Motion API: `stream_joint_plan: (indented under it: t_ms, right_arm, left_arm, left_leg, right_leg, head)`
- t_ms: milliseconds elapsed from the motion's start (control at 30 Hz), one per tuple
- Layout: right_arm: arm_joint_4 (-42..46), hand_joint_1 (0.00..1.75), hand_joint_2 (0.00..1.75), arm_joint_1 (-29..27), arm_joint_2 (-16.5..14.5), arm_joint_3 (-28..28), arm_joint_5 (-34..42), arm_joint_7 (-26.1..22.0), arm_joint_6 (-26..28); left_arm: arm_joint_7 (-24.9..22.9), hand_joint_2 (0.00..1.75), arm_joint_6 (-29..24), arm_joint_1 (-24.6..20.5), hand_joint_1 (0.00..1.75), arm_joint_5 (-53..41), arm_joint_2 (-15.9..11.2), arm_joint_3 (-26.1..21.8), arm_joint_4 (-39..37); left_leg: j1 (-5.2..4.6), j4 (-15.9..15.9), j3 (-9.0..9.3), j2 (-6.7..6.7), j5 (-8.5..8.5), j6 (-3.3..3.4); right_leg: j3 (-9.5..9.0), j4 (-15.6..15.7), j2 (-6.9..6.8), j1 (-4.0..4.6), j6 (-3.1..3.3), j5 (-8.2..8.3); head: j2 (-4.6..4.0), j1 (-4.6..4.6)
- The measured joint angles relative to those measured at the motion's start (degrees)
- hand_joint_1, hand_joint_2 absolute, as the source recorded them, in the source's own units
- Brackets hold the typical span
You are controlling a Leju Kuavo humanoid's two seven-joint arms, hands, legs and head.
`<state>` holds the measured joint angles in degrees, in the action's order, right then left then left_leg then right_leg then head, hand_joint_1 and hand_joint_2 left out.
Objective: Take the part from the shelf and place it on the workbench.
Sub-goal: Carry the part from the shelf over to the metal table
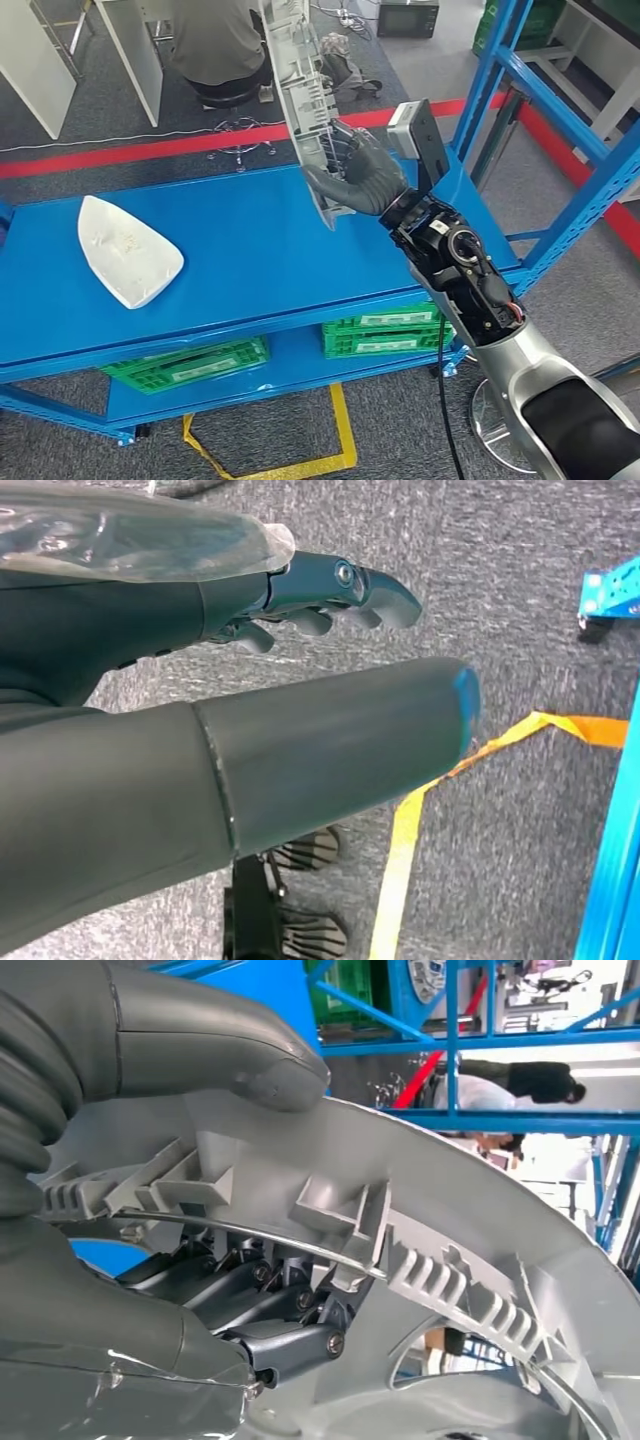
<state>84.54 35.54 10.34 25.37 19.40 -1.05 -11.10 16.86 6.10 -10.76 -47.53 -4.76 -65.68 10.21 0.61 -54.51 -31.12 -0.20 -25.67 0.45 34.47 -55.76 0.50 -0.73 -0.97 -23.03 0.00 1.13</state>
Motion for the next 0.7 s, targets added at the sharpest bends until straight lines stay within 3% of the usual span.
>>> stream_joint_plan:
  t_ms: [67,133,167,200,233,267,333,400,467,533,567,667,700]
  right_arm:
    - [0.0,1.75,1.75,-0.04,0.0,-0.28,0.01,-0.02,0.0]
    - [0.0,1.75,1.75,-0.16,0.0,-0.41,-0.04,-0.05,0.0]
    - [-0.01,1.75,1.75,-0.3,0.0,-0.41,-0.12,-0.05,-0.01]
    - [-0.02,1.75,1.75,-0.45,0.0,-0.42,-0.18,-0.04,-0.01]
    - [-0.04,1.75,1.75,-0.57,0.0,-0.43,-0.24,-0.02,-0.01]
    - [-0.05,1.75,1.75,-0.66,0.0,-0.45,-0.26,-0.01,-0.01]
    - [-0.06,1.75,1.75,-0.67,-0.01,-0.52,-0.26,0.0,-0.05]
    - [-0.02,1.75,1.75,-0.57,-0.01,-0.6,-0.27,-0.11,-0.29]
    - [-0.01,1.75,1.75,-0.53,0.0,-0.65,-0.31,-0.17,-0.58]
    - [-0.04,1.75,1.75,-0.49,-0.01,-0.73,-0.46,-0.14,-0.68]
    - [-0.05,1.75,1.75,-0.43,-0.01,-0.77,-0.58,-0.16,-0.71]
    - [-0.11,1.75,1.75,-0.36,-0.02,-0.8,-0.89,-0.3,-0.74]
    - [-0.16,1.75,1.75,-0.41,-0.02,-0.8,-0.91,-0.31,-0.75]
  left_arm:
    - [0.01,0.0,0.0,-0.03,0.0,-0.03,0.04,0.0,0.0]
    - [0.02,0.0,0.02,-0.03,0.0,-0.07,0.1,0.0,0.0]
    - [0.02,0.0,0.04,-0.02,0.0,-0.12,0.14,0.0,0.0]
    - [0.02,0.0,0.07,-0.01,0.0,-0.17,0.18,0.0,0.0]
    - [0.01,0.0,0.1,0.0,0.0,-0.23,0.22,0.0,0.0]
    - [0.01,0.0,0.11,0.02,0.0,-0.26,0.25,0.0,0.0]
    - [0.01,0.0,0.11,-0.02,0.0,-0.27,0.32,0.0,0.0]
    - [0.0,0.0,0.11,-0.1,0.0,-0.27,0.38,0.0,0.0]
    - [-0.01,0.0,0.11,-0.13,0.0,-0.28,0.46,0.0,0.0]
    - [-0.01,0.0,0.1,-0.09,0.0,-0.29,0.49,0.0,0.0]
    - [-0.01,0.0,0.09,-0.1,0.0,-0.28,0.48,-0.01,0.0]
    - [-0.01,0.0,0.09,-0.1,0.0,-0.28,0.45,-0.02,0.0]
    - [-0.01,0.0,0.1,-0.05,0.0,-0.28,0.46,-0.02,0.0]
  left_leg:
    - [0.29,0.48,-0.22,0.19,0.7,0.67]
    - [0.17,0.46,-0.68,0.35,1.08,1.05]
    - [0.11,0.42,-0.92,0.4,1.22,1.11]
    - [0.06,0.36,-1.13,0.41,1.36,1.13]
    - [0.04,0.28,-1.31,0.39,1.48,1.1]
    - [0.02,0.17,-1.41,0.35,1.55,1.05]
    - [-0.1,-0.13,-1.67,0.29,1.66,0.8]
    - [-0.23,-0.42,-2.23,0.29,1.96,0.28]
    - [-0.26,-0.45,-2.65,0.27,2.38,-0.38]
    - [-0.18,-1.42,-3.24,0.2,1.46,-0.97]
    - [-0.13,-3.43,-4.15,0.18,-0.04,-1.28]
    - [0.16,-14.84,-8.88,0.18,-6.17,-2.15]
    - [0.27,-17.21,-9.71,0.18,-6.92,-2.32]
  right_leg:
    - [1.37,-3.58,-0.07,-0.01,-0.44,-2.93]
    - [4.01,-11.33,-0.14,-0.04,-0.72,-7.67]
    - [5.0,-14.76,-0.14,-0.04,-0.85,-9.24]
    - [5.17,-16.46,-0.14,-0.04,-0.91,-9.8]
    - [4.18,-15.8,-0.15,-0.04,-0.89,-9.22]
    - [2.12,-12.8,-0.15,-0.03,-0.76,-7.69]
    - [-2.75,-4.3,-0.17,0.12,-0.27,-4.67]
    - [-4.8,0.27,-0.14,0.42,0.25,-3.69]
    - [-4.6,0.78,-0.11,0.53,0.76,-3.51]
    - [-4.43,1.26,-0.26,0.24,1.49,-2.86]
    - [-4.24,1.53,-0.35,0.05,1.87,-2.47]
    - [-3.27,1.62,-0.45,-0.05,2.21,-1.66]
    - [-2.99,1.59,-0.45,-0.05,2.16,-1.47]
  head:
    - [0.0,0.48]
    - [0.0,1.14]
    - [0.0,1.33]
    - [0.0,1.45]
    - [0.0,1.6]
    - [0.0,1.81]
    - [0.0,2.28]
    - [0.0,2.46]
    - [0.0,2.31]
    - [0.0,2.14]
    - [0.0,1.88]
    - [0.0,0.71]
    - [0.0,0.44]
